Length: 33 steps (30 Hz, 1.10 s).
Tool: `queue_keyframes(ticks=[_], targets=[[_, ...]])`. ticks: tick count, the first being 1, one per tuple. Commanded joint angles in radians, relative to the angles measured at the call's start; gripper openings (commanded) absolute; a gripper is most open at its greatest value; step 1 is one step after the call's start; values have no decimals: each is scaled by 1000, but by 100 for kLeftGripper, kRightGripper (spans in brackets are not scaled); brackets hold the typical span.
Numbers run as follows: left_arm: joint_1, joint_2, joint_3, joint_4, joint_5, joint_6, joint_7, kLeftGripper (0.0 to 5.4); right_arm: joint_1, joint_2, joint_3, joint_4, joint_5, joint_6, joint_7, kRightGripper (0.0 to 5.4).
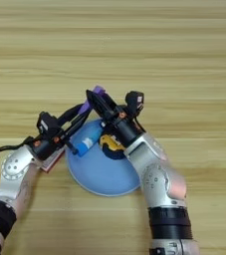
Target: Move the objects on the table
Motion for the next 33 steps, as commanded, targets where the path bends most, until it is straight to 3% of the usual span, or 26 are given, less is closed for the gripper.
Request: queue_keyframes(ticks=[1, 12, 16, 25, 33], targets=[[-6, 6, 8, 5, 15, -11, 7, 136, -15, -2, -10, -4, -3, -6, -12, 140], [-22, -5, 62, -16, -34, -17, 16, 233, -21, -7, -26, -1, -23, -33, -24, 140], [-47, -9, 113, -12, -50, -20, 61, 268, -21, -17, -40, -18, -31, -44, -32, 140], [-161, 29, 254, 142, 23, -45, 352, 338, -18, -60, -79, -55, -46, -75, -55, 140], [-230, 86, 295, 304, 111, 2, 573, 419, -12, -90, -107, -70, -62, -101, -78, 140]])
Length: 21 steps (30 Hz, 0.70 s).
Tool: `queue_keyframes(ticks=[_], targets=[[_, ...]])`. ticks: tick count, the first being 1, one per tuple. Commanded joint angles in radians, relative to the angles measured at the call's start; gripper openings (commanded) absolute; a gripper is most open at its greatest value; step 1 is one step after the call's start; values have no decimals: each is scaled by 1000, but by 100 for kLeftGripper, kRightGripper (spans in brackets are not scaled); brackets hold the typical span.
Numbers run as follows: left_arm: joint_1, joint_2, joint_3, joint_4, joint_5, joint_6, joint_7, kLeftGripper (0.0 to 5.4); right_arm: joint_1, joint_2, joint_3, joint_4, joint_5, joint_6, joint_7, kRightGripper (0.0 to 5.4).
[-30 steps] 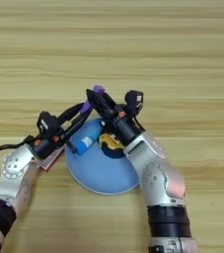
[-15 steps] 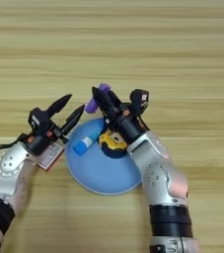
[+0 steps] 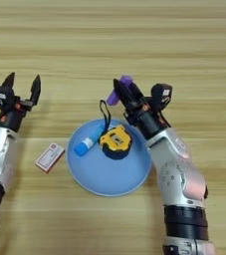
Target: Move the objects on the table
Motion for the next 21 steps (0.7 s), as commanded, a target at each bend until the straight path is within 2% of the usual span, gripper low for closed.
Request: queue_keyframes(ticks=[1, 5, 7, 9, 14, 17, 21], targets=[[-38, 21, 7, 66, 43, 36, 81, 435, -7, -23, -29, -24, -2, -11, -22, 140], [-53, 33, 4, 105, 84, 58, 159, 473, 5, -50, -50, -45, -27, -29, -48, 140], [-66, 43, 1, 133, 109, 93, 215, 488, 14, -55, -51, -54, -37, -38, -53, 140], [-80, 48, 7, 162, 109, 130, 234, 511, 19, -55, -47, -57, -42, -43, -54, 140], [-88, 51, 7, 182, 116, 148, 244, 540, 34, -72, -57, -74, -59, -51, -70, 140], [-89, 51, 5, 186, 117, 153, 246, 540, 69, -102, -64, -108, -110, -55, -108, 140], [-88, 48, 5, 182, 115, 151, 246, 540, 157, -143, -88, -207, -144, -34, -142, 140]])
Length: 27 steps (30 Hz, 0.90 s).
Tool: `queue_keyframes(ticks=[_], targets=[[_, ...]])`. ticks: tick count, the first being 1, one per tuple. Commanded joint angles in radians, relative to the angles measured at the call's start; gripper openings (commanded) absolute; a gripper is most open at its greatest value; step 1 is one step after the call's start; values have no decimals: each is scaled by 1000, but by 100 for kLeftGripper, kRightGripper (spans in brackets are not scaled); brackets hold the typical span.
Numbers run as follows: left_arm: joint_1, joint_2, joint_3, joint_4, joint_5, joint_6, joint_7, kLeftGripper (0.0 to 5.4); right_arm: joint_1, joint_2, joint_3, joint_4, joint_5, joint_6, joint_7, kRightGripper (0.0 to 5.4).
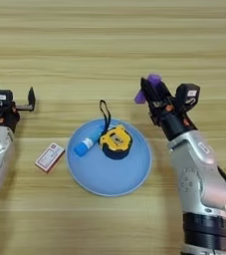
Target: Move the objects on the table
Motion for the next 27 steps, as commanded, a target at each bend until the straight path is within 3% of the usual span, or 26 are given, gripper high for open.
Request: queue_keyframes(ticks=[1, 4, 11, 17, 27], targets=[[-13, 2, -4, 5, 7, 10, 6, 540, 93, -54, -31, -106, -36, 17, -35, 140], [-13, 0, -6, 4, 9, 9, 10, 540, 158, -92, -61, -133, -56, 73, -74, 140], [-8, -4, -10, -5, 11, 5, 14, 540, 196, -131, -75, -106, -86, 195, -145, 140], [-2, -6, -15, -17, 12, 3, 18, 540, 265, -176, -82, -164, -109, 265, -141, 140], [4, -6, -21, -30, 9, 2, 18, 540, 243, -197, -72, -89, -126, 309, -134, 140]])
